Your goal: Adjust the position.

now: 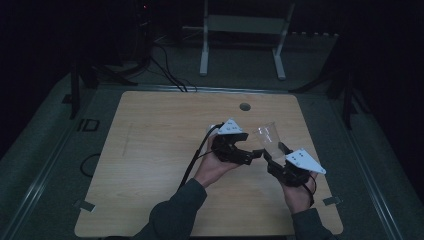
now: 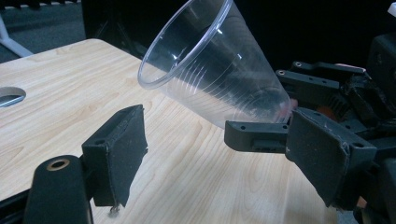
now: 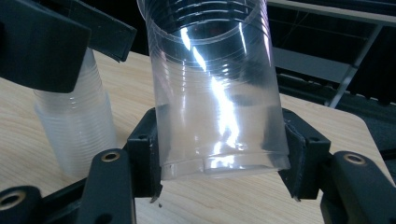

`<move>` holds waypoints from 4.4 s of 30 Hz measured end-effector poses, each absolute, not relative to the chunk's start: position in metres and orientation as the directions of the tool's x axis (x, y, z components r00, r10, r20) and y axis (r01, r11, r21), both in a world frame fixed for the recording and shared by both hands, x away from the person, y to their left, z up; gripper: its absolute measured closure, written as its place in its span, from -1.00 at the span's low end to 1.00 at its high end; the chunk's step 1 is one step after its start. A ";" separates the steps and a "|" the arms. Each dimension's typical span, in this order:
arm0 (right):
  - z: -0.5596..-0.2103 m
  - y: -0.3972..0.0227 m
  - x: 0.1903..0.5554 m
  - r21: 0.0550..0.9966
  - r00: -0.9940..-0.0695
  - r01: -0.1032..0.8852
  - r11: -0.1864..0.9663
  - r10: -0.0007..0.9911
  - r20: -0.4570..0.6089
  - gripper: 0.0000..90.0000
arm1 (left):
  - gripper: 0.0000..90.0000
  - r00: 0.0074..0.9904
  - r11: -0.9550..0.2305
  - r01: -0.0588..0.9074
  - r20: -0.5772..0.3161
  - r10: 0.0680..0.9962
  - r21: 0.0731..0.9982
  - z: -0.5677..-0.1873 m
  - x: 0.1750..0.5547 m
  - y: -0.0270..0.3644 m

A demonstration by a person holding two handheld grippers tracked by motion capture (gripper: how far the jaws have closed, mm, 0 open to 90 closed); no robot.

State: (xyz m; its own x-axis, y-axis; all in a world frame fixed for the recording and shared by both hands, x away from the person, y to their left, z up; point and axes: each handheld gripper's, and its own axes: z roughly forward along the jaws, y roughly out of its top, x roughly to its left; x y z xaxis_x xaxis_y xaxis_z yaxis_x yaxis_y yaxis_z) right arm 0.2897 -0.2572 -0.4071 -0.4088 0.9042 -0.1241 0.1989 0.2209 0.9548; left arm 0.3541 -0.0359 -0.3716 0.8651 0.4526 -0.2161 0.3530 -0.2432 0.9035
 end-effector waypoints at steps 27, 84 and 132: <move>-0.406 -0.254 0.289 0.957 -0.415 0.186 0.221 0.901 -0.128 -0.08 | -0.67 0.845 -0.191 0.423 -0.309 0.437 0.886 -0.377 0.363 -0.049; -0.406 -0.255 0.289 0.945 -0.515 0.189 0.267 0.846 -0.136 -0.32 | -0.32 0.822 -0.086 0.463 -0.391 0.414 0.882 -0.378 0.368 -0.061; -0.412 -0.255 0.295 0.939 -0.558 0.251 0.233 0.828 -0.056 -0.09 | -0.47 0.836 -0.091 0.367 -0.285 0.468 0.926 -0.368 0.351 -0.074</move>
